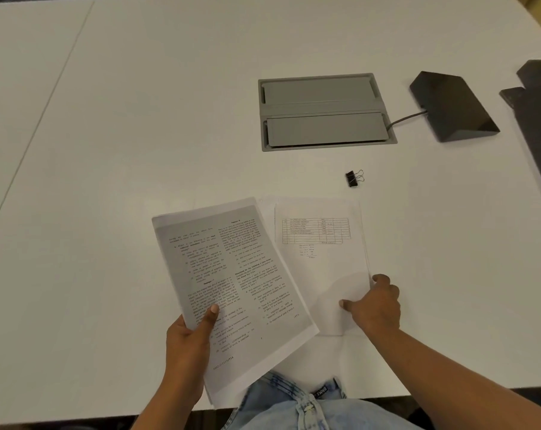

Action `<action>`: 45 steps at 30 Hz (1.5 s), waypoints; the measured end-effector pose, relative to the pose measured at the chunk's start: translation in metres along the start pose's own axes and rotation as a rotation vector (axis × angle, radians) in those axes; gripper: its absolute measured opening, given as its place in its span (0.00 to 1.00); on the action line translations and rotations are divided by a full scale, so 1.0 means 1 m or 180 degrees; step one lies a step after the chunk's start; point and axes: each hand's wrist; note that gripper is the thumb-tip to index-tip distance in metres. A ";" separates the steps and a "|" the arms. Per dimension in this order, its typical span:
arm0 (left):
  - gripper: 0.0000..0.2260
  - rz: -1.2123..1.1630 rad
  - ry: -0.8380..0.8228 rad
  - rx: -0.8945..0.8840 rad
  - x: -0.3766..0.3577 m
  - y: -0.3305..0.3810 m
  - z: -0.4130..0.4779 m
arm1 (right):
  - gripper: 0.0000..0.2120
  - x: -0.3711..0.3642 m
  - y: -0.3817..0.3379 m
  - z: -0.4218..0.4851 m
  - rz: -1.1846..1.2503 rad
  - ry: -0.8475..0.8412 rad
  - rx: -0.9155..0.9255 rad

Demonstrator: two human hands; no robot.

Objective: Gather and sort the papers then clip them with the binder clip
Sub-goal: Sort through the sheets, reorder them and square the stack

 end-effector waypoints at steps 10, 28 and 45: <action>0.05 -0.0087 -0.0030 -0.0022 0.000 -0.005 0.004 | 0.39 0.002 -0.004 -0.004 -0.0109 -0.0037 0.0151; 0.09 -0.0045 -0.0053 -0.0062 0.005 0.001 0.008 | 0.20 0.025 0.038 0.008 0.0712 -0.0198 0.0329; 0.08 0.0068 -0.0188 -0.0343 0.022 0.027 0.021 | 0.08 0.089 0.057 -0.004 0.2647 -0.0140 0.0164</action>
Point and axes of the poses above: each hand's wrist, its own z-axis towards the middle knuckle, its own x-axis out of the back of the hand, y = z × x, and after that the axes turned 9 degrees about x, right-handed
